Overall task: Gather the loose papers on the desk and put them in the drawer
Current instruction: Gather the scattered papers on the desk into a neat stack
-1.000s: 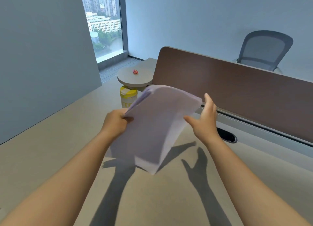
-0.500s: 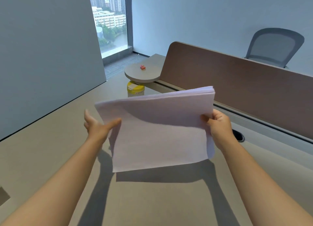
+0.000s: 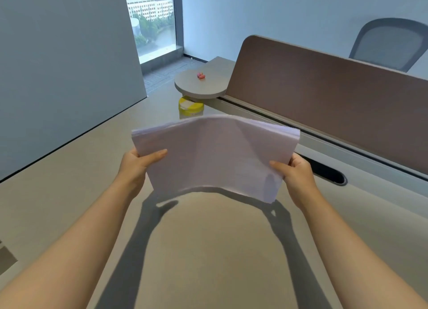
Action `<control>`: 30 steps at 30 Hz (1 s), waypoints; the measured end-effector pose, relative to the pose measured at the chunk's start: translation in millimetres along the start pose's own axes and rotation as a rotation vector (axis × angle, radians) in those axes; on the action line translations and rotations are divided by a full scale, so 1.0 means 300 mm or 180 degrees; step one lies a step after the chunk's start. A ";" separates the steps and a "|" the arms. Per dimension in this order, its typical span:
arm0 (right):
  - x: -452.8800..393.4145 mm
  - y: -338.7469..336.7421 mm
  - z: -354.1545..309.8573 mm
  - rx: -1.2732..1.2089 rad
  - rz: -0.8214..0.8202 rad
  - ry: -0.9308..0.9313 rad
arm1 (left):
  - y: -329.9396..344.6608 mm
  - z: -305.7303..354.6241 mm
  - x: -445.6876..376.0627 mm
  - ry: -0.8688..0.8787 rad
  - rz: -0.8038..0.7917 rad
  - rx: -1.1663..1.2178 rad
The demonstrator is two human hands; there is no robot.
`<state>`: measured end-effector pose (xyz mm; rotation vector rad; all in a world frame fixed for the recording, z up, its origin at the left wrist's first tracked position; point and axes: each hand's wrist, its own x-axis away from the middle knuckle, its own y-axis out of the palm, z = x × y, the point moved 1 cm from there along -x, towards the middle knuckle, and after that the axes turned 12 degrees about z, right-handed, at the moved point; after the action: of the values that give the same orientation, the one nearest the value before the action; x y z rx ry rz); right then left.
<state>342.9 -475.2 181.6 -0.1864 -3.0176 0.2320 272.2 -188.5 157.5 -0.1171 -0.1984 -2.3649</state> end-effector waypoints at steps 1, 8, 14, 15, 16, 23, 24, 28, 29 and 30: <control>0.001 0.000 0.018 0.0000 0.0003 0.0074 | -0.010 -0.019 -0.007 -0.0015 -0.0064 -0.0074; -0.021 0.020 0.114 -0.0219 0.0029 0.0614 | 0.003 -0.077 -0.055 0.0232 -0.0392 -0.0523; -0.077 0.026 0.079 -0.0261 0.0042 0.0347 | 0.005 -0.034 -0.126 0.0130 -0.0559 -0.0367; -0.075 0.023 0.092 -0.0177 -0.0032 0.0390 | -0.001 -0.050 -0.129 0.0095 -0.0660 -0.0413; -0.071 0.027 0.120 -0.0116 -0.0076 0.0491 | -0.003 -0.072 -0.124 0.0059 -0.0735 -0.0469; -0.092 0.055 0.199 -0.0006 0.0183 0.0680 | 0.013 -0.150 -0.161 -0.0223 -0.0660 -0.0326; -0.102 0.050 0.198 0.0044 0.0136 0.0638 | 0.013 -0.151 -0.171 -0.0298 -0.0734 -0.0277; -0.097 0.050 0.278 0.0290 0.0120 0.0845 | 0.023 -0.212 -0.149 -0.0475 -0.0696 -0.0654; -0.094 0.054 0.300 0.0308 0.0139 0.0910 | 0.026 -0.228 -0.145 -0.0469 -0.0549 -0.0748; -0.093 0.057 0.314 0.0308 0.0145 0.0963 | 0.028 -0.237 -0.143 -0.0454 -0.0423 -0.0818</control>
<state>361.2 -475.6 83.6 -0.2565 -2.6978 0.3215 306.9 -178.0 82.5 -0.4079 0.0323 -2.5072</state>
